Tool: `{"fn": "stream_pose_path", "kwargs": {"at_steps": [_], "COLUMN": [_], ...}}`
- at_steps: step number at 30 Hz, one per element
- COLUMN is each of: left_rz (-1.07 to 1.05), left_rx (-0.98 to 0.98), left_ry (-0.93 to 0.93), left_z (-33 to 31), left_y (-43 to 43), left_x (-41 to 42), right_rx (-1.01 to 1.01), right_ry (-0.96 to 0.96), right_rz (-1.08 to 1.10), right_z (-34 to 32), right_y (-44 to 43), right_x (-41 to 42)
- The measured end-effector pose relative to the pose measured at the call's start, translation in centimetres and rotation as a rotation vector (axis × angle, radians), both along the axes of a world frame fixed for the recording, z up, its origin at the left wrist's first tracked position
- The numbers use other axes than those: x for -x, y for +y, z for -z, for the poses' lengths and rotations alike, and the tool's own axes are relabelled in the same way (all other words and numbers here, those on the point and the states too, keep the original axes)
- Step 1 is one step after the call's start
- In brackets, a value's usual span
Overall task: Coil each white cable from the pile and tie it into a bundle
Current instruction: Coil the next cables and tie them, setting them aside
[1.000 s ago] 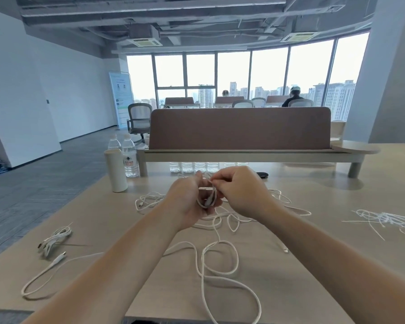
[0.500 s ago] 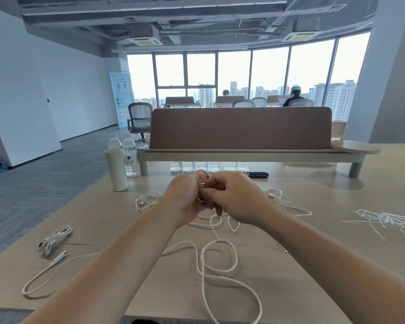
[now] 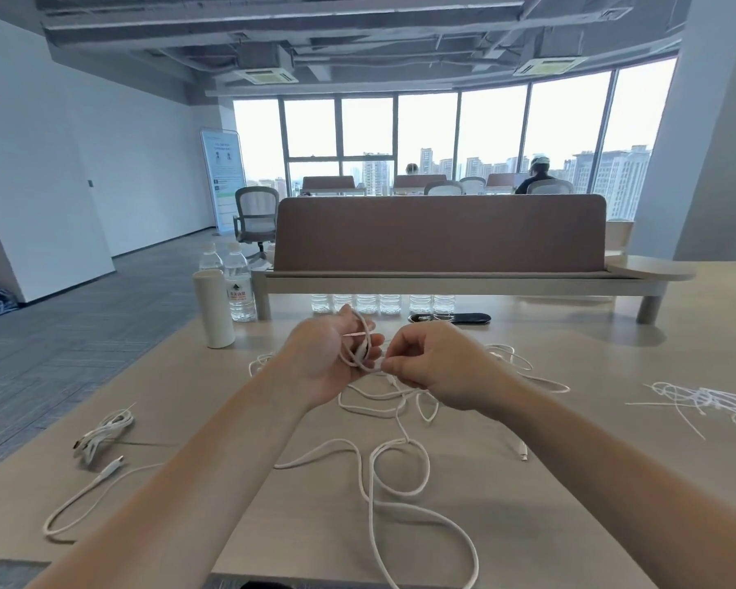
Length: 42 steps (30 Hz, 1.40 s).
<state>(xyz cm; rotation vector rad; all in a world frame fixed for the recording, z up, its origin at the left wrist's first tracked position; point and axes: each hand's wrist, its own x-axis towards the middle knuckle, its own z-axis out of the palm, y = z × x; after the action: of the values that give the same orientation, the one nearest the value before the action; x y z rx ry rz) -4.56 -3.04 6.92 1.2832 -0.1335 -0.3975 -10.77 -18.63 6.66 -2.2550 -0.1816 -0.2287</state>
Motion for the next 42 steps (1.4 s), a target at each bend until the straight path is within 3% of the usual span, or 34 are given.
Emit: {"fn": "stream_pose_path", "kwargs": {"at_steps": [7,19,23,26,29,33,36,42], "left_rz": [0.084,0.097,0.05,0.022,0.021,0.043,0.115,0.18], "left_rx": [-0.18,-0.399,-0.428,-0.378,-0.343,-0.314,-0.335,-0.395], "left_ry": [-0.086,-0.27,-0.332,-0.284,-0.227,-0.201,-0.192,-0.237], "left_z": [-0.1,0.0,0.1,-0.5,-1.0,-1.0,-0.5,0.5], "left_y": [-0.5,-0.9,-1.1,-0.5,0.6,1.8,1.7,-0.5], "left_x": [0.8,1.5,1.4,1.0,0.3,-0.5,-0.3,0.6], "right_rx": [0.346,0.52,0.401,0.28,0.32,0.05,-0.102,-0.18], "right_ry": [-0.101,-0.185,-0.188,-0.029,0.109,0.161,0.156,0.089], "right_rz": [0.088,0.119,0.112,0.059,-0.004,-0.058,0.039,0.263], "right_z": [-0.2,-0.7,-0.4,-0.3,-0.2,-0.3,-0.8,-1.3], "right_y": [1.0,1.3,0.9,-0.1,-2.2,-4.5,-5.0,-2.9], "right_x": [0.1,0.3,0.0,-0.2,-0.2,-0.1,-0.3,-1.1]}}
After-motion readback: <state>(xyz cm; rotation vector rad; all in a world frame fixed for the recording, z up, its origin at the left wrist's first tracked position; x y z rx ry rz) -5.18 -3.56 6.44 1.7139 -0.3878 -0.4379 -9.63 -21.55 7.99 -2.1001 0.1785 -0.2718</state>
